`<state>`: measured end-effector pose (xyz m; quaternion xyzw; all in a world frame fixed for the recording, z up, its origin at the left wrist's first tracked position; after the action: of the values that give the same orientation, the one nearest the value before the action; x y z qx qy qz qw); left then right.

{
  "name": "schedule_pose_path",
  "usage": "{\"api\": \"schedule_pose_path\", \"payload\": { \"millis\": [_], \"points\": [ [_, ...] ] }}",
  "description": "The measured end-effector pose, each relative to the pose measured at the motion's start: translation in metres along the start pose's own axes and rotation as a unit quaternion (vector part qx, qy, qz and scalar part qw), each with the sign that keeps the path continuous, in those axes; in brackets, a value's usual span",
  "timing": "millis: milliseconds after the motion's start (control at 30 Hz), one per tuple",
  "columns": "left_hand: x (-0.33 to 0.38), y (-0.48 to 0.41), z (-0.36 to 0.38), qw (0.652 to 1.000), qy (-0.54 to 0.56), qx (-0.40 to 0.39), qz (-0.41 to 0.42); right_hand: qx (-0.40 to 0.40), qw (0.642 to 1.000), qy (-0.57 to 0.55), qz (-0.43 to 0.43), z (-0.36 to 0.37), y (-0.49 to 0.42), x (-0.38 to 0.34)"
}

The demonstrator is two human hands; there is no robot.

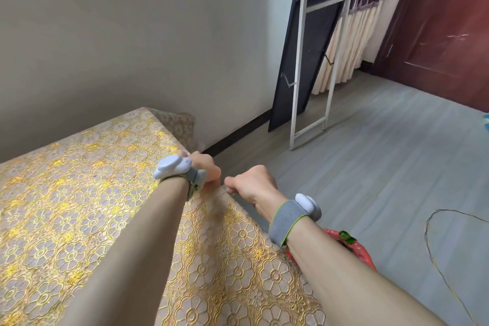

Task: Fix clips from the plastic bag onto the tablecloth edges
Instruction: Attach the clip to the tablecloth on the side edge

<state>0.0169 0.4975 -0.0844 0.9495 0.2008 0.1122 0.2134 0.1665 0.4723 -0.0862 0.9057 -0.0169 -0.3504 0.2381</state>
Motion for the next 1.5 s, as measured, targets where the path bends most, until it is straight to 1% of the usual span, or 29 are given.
{"api": "schedule_pose_path", "payload": {
  "millis": [33, 100, 167, 233, 300, 367, 433, 533, 633, 800, 933, 1033, 1133, 1500],
  "points": [
    [-0.005, 0.004, 0.002, 1.000, 0.003, 0.028, 0.014, 0.009, 1.000, 0.005, -0.008, 0.000, 0.002, 0.002],
    [-0.016, 0.011, 0.011, 0.993, 0.041, 0.100, 0.057, 0.036, 0.999, 0.027, -0.028, 0.004, 0.010, 0.006],
    [-0.030, 0.027, 0.024, 0.982, 0.079, 0.155, 0.068, 0.043, 0.995, 0.058, -0.063, 0.013, 0.023, 0.008],
    [-0.034, 0.040, 0.031, 0.975, 0.099, 0.184, 0.075, 0.043, 0.990, 0.102, -0.092, 0.021, 0.032, 0.012],
    [-0.047, 0.060, 0.041, 0.974, 0.113, 0.185, 0.066, 0.054, 0.979, 0.164, -0.105, 0.026, 0.043, 0.015],
    [-0.060, 0.079, 0.052, 0.976, 0.105, 0.181, 0.061, 0.063, 0.974, 0.184, -0.115, 0.028, 0.051, 0.015],
    [-0.071, 0.099, 0.061, 0.977, 0.098, 0.182, 0.055, 0.056, 0.977, 0.173, -0.115, 0.028, 0.055, 0.013],
    [-0.071, 0.111, 0.069, 0.977, 0.097, 0.181, 0.055, 0.071, 0.980, 0.150, -0.111, 0.021, 0.053, 0.014],
    [-0.072, 0.119, 0.074, 0.977, 0.097, 0.185, 0.049, 0.084, 0.977, 0.147, -0.127, 0.021, 0.056, 0.014],
    [-0.068, 0.114, 0.076, 0.974, 0.108, 0.194, 0.049, 0.104, 0.973, 0.151, -0.138, 0.020, 0.048, 0.018],
    [-0.066, 0.111, 0.076, 0.973, 0.111, 0.196, 0.050, 0.104, 0.967, 0.172, -0.155, 0.021, 0.045, 0.017],
    [-0.064, 0.110, 0.076, 0.969, 0.117, 0.210, 0.053, 0.095, 0.960, 0.196, -0.178, 0.025, 0.043, 0.015],
    [-0.066, 0.111, 0.077, 0.968, 0.123, 0.214, 0.052, 0.068, 0.959, 0.193, -0.197, 0.029, 0.039, 0.013],
    [-0.064, 0.111, 0.076, 0.969, 0.117, 0.213, 0.050, -0.010, 0.963, 0.166, -0.213, 0.027, 0.025, 0.012]
  ]
}}
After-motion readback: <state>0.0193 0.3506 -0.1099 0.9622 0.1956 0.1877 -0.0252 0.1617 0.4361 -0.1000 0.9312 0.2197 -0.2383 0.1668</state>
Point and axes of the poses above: each hand's wrist, its own y-axis away from the middle knuckle, its own z-axis out of the palm, x = y × z, the point moved 2 cm from there along -y, towards the middle knuckle, and after that the axes turned 13 degrees about y, right-handed, at the moved point
